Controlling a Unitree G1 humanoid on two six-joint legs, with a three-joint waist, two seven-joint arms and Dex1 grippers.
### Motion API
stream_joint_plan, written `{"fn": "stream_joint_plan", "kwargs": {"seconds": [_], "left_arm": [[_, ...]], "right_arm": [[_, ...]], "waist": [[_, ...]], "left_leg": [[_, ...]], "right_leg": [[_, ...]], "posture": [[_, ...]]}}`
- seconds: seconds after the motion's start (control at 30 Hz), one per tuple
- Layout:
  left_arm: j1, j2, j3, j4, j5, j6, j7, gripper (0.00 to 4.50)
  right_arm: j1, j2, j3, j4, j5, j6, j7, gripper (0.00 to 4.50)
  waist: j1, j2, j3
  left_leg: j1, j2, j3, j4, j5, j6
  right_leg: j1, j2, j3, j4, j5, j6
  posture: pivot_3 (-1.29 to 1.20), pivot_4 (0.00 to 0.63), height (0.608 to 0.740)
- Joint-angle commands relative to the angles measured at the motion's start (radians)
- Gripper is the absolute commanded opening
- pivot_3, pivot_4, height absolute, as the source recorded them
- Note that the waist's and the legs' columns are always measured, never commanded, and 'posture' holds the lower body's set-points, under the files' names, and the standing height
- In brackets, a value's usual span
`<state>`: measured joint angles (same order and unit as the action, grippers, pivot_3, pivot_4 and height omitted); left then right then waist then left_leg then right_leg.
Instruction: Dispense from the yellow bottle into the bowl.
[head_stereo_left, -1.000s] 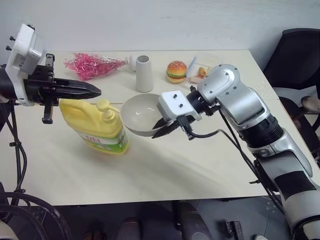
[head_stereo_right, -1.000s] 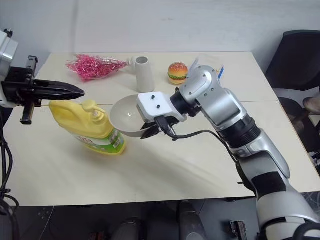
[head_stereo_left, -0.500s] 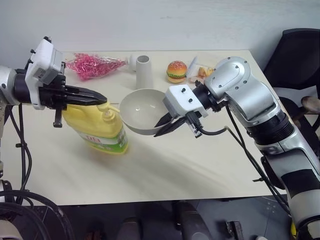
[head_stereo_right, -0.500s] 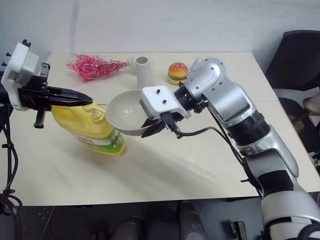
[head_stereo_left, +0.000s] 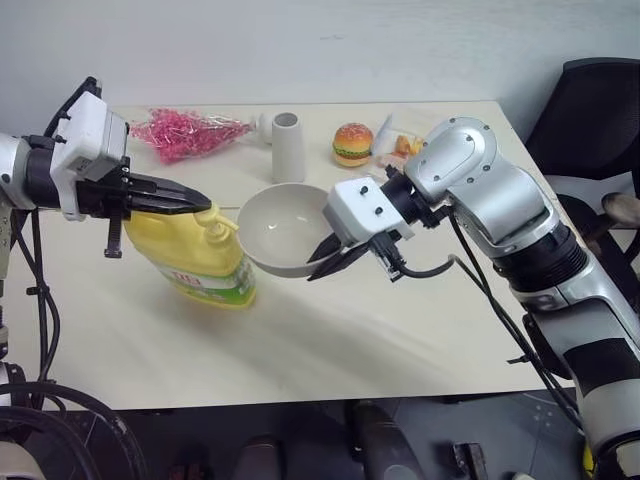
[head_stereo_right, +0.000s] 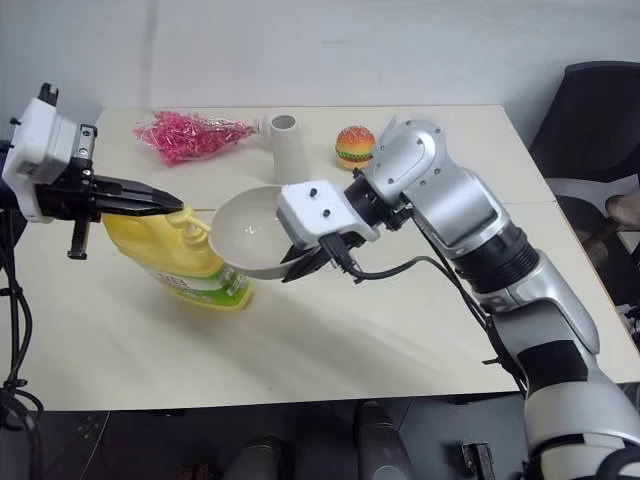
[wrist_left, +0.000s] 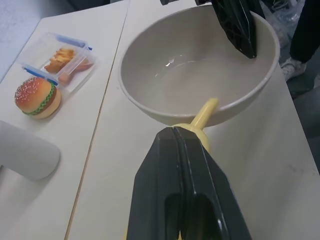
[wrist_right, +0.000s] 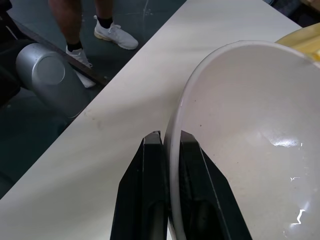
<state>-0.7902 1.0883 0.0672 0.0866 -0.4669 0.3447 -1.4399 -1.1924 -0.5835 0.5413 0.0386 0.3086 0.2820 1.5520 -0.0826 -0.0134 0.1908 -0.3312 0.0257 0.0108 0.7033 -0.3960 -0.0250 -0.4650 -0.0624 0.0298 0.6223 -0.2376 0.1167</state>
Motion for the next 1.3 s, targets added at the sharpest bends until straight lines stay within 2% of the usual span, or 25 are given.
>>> {"fn": "stream_joint_plan", "kwargs": {"seconds": [0.03,0.47,0.6,0.73,0.97,1.3], "left_arm": [[0.042,0.013,-0.061,-0.002,0.063,-0.005,-0.031,0.02],[0.038,0.011,-0.08,-0.001,0.08,-0.018,-0.027,0.02],[0.053,0.018,-0.106,0.01,0.132,-0.069,-0.032,0.02],[0.058,0.019,-0.123,0.035,0.178,-0.136,-0.043,0.02],[0.041,-0.007,-0.142,0.044,0.192,-0.14,-0.039,0.02],[0.071,-0.026,-0.161,0.023,0.206,-0.152,-0.044,0.02]], "right_arm": [[-0.011,-0.008,-0.011,-0.034,0.011,-0.019,0.062,0.0],[-0.015,0.006,0.001,-0.05,0.02,-0.037,0.062,0.0],[-0.017,0.011,-0.002,-0.052,0.015,-0.032,0.062,0.0],[-0.018,0.017,-0.004,-0.052,0.011,-0.029,0.062,0.0],[-0.016,0.027,-0.012,-0.048,0.004,-0.027,0.062,0.0],[-0.019,0.033,-0.008,-0.045,0.005,-0.026,0.062,0.0]], "waist": [[0.0,0.0,0.0],[0.001,0.0,0.0],[0.002,0.0,0.0],[0.002,0.0,0.0],[0.003,0.001,-0.001],[0.008,0.001,-0.001]], "left_leg": [[0.0,0.0,0.0,0.0,0.0,0.0],[0.001,0.0,0.0,0.0,0.0,0.0],[0.001,0.0,0.0,0.0,0.0,0.0],[0.005,0.0,0.001,0.0,0.0,0.001],[0.018,0.001,0.0,-0.004,-0.001,0.003],[0.018,0.001,0.0,-0.004,-0.001,0.003]], "right_leg": [[0.0,0.0,0.0,0.0,0.0,0.0],[0.0,0.0,0.0,0.0,0.0,0.0],[0.001,0.0,0.0,0.0,0.0,0.0],[0.004,0.0,0.0,0.0,0.0,0.0],[0.017,0.001,0.001,-0.001,-0.001,-0.003],[0.017,0.001,0.001,-0.001,-0.001,-0.002]], "posture": [[0.0,0.15,0.74],[0.0,0.15,0.74],[0.0,0.15,0.74],[0.0,0.15,0.74],[0.0,0.15,0.74],[0.0,0.15,0.74]]}}
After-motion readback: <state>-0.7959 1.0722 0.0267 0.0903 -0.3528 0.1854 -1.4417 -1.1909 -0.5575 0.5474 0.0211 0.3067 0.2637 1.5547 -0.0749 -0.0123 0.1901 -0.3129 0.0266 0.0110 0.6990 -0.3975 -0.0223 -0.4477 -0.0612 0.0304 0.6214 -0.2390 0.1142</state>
